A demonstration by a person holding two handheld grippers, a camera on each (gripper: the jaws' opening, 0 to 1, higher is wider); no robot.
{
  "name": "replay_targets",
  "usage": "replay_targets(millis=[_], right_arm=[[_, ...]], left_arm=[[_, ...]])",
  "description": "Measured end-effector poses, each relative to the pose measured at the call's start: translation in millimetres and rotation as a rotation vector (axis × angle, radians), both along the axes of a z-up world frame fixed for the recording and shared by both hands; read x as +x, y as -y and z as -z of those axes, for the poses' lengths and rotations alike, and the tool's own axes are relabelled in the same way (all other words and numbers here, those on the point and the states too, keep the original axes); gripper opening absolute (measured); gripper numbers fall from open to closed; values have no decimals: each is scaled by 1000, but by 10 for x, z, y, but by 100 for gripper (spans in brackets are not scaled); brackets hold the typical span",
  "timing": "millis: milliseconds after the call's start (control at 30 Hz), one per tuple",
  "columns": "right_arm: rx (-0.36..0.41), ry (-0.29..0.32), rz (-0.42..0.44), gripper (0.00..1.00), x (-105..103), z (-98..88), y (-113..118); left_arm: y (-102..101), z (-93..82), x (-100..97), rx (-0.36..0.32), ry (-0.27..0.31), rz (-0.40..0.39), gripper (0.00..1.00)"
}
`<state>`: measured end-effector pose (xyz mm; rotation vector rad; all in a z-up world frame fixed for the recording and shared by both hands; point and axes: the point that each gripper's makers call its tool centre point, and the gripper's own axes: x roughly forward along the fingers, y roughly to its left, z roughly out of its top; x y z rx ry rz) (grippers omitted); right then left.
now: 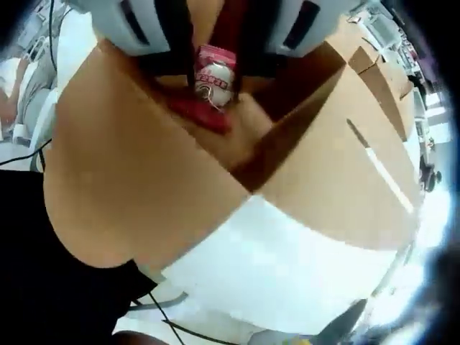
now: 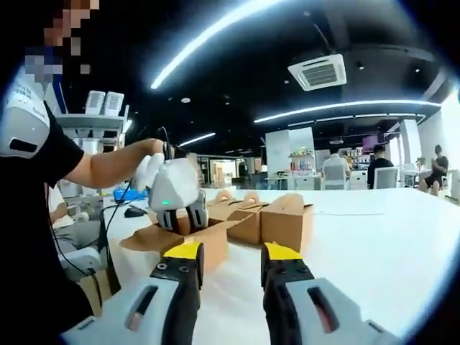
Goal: Pick up one paper box from the group, open the paper box, and remove the item inside
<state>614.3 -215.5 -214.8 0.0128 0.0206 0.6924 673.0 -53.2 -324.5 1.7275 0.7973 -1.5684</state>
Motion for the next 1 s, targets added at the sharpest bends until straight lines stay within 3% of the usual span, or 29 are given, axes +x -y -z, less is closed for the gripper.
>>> replay_targets(millis=[67, 400, 500, 633, 733, 800, 867, 1000], right_arm=[[-5, -3, 4, 32, 4, 3, 9], [-6, 4, 18, 32, 8, -51, 11], [0, 12, 19, 32, 4, -68, 0], [-11, -3, 10, 31, 23, -10, -47], [-16, -5, 8, 31, 39, -17, -78], [-16, 3, 5, 31, 41, -36, -96], [-16, 11, -1, 31, 49, -50, -120], [-17, 17, -8, 31, 108, -49, -178]], left_arm=[[6, -66, -45, -20, -9, 13, 23], [170, -493, -90, -289, -18, -25, 23], [245, -686, -164, -458, -75, -47, 23], [257, -920, -43, -652, -27, -97, 23], [271, -1149, -105, -878, -76, -165, 23], [230, -1257, -93, -997, -69, -199, 23], [147, -1374, -43, -1137, -66, -283, 23], [-99, -1584, -45, -1398, -154, -489, 23]])
